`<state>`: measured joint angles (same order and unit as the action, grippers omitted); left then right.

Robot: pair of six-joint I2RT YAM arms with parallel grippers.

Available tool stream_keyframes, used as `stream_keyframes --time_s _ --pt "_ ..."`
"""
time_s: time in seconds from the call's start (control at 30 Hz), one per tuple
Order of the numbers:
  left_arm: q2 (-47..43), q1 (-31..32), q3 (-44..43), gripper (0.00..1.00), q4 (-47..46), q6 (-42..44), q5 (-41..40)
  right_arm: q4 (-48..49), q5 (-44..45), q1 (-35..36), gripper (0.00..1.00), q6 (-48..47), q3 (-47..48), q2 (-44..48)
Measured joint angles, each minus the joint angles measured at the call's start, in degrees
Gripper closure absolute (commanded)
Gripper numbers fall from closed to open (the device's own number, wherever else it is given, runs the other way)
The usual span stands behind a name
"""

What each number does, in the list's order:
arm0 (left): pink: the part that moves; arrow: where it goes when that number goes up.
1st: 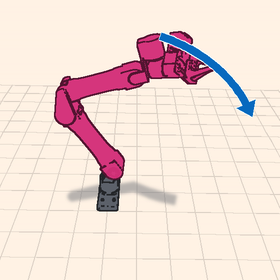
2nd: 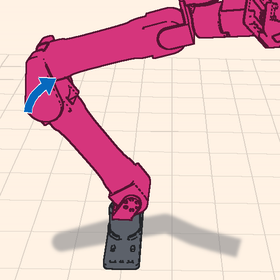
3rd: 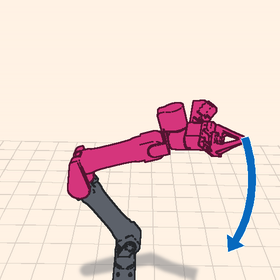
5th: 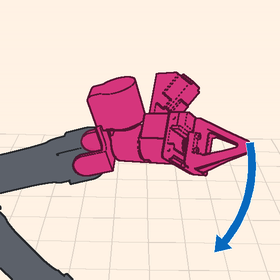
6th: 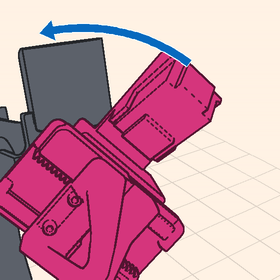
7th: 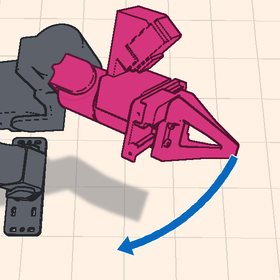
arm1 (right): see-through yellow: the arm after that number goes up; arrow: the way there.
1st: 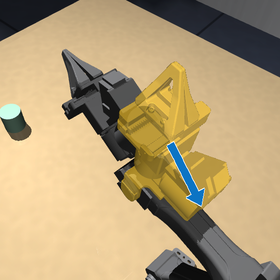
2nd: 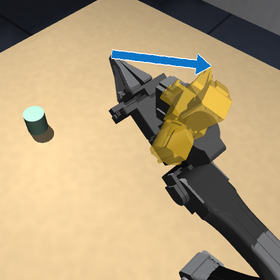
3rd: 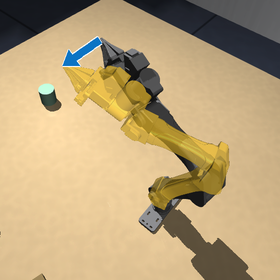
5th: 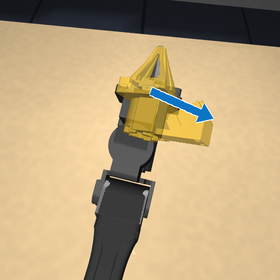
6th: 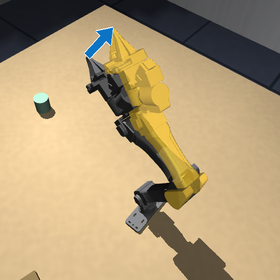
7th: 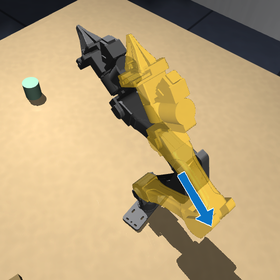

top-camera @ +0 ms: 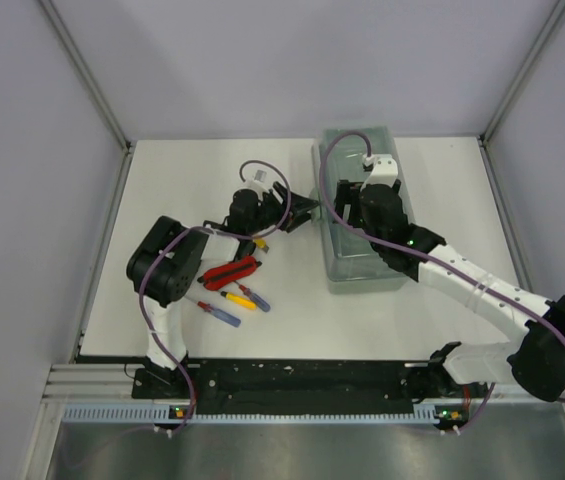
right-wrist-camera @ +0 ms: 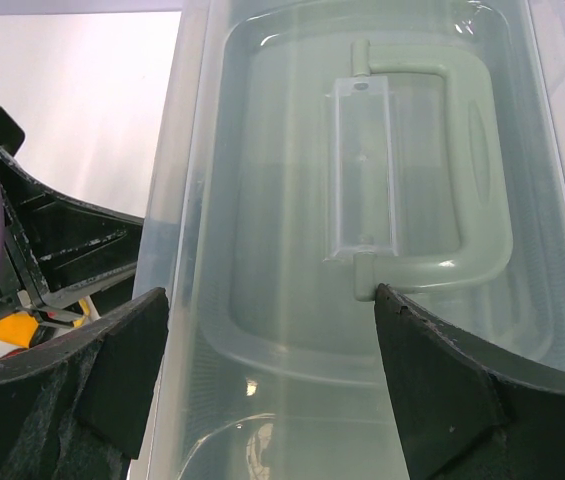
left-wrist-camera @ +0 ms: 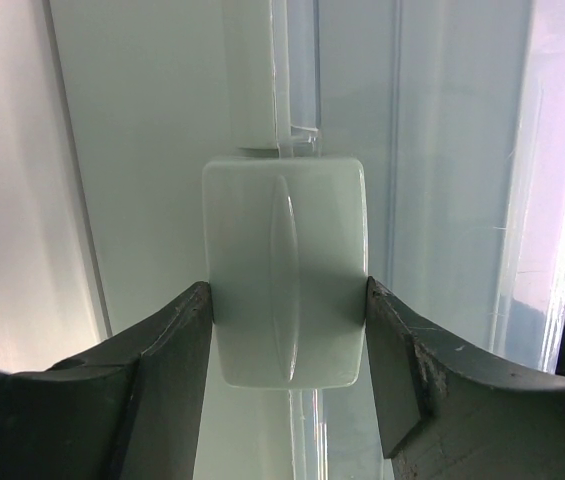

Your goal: Pack the tool kit

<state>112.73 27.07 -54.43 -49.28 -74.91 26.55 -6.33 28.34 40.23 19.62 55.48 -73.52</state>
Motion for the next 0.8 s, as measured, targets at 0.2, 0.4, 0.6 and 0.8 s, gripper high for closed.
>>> stream_keyframes --time_s 0.2,0.4,0.6,0.8 --pt "0.0 0.1 1.6 0.85 -3.0 -2.2 -1.2 0.1 0.0 0.0 0.20 0.1 0.0 -0.1" --pt "0.0 0.2 4.3 0.84 -9.8 -5.9 -3.1 0.2 0.1 0.0 0.19 0.3 0.0 -0.3" --pt "0.1 0.1 7.0 0.64 -13.8 -7.7 -4.6 1.4 -0.1 0.1 0.19 0.7 0.0 -0.9" --pt "0.1 -0.5 10.5 0.19 -18.8 -9.0 -5.4 2.9 -1.1 0.1 0.19 1.7 0.0 -1.5"
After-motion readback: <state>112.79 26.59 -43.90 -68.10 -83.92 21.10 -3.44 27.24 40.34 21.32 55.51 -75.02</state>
